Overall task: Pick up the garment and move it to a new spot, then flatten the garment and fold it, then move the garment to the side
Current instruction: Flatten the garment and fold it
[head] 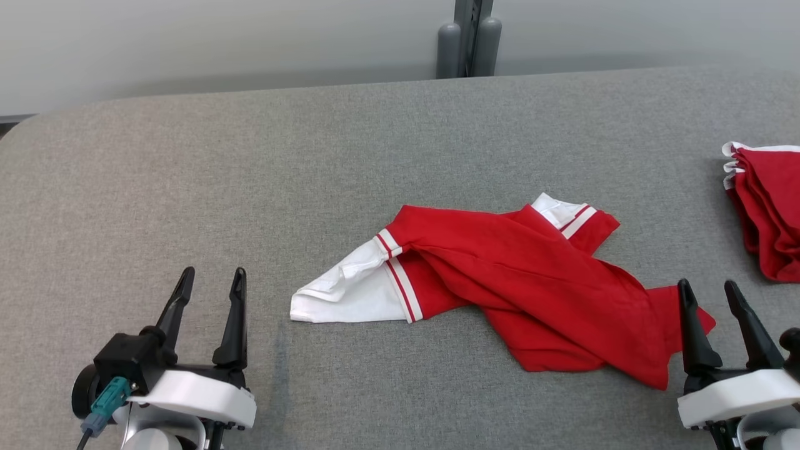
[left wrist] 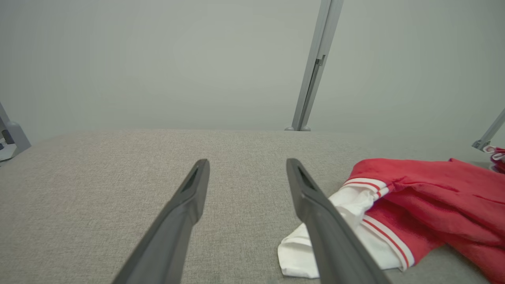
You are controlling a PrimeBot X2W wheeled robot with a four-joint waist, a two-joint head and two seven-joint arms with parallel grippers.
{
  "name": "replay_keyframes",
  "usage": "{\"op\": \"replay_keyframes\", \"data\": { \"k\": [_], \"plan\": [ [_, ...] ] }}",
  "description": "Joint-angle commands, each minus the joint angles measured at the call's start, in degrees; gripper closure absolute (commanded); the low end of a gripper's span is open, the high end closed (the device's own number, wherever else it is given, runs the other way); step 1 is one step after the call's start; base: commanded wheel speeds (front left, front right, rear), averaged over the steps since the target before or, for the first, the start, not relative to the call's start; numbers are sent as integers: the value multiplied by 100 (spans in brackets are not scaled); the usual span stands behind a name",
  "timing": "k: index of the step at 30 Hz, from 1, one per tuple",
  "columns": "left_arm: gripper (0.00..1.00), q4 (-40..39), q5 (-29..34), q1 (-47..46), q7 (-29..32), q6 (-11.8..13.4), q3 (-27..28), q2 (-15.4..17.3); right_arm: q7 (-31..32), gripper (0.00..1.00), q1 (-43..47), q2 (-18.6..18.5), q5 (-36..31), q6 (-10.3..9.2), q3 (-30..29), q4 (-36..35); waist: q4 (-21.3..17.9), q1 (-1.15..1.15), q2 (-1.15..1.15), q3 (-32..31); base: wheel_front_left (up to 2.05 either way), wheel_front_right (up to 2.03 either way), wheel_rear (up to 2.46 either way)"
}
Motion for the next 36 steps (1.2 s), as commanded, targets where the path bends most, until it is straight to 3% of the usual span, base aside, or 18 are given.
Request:
{"op": "replay_keyframes", "data": {
  "k": [1,6,13,36],
  "plan": [
    [0,-10,-22,53,-10,32,12,40,-19,0,-39,-13,-155,1,-49,-68,-7,0,0,-41,0,0,0],
    [0,-31,-30,221,10,54,-9,80,235,0,72,226,-762,1,-35,-735,-14,0,0,-206,0,0,0],
    [0,-142,-52,450,81,95,-52,117,633,0,462,347,-952,1,186,-1404,-19,0,0,-353,0,0,0],
    [0,-393,43,359,305,123,-257,280,805,0,542,417,-924,1,96,-1748,35,0,0,-171,0,0,0]
  ]
}}
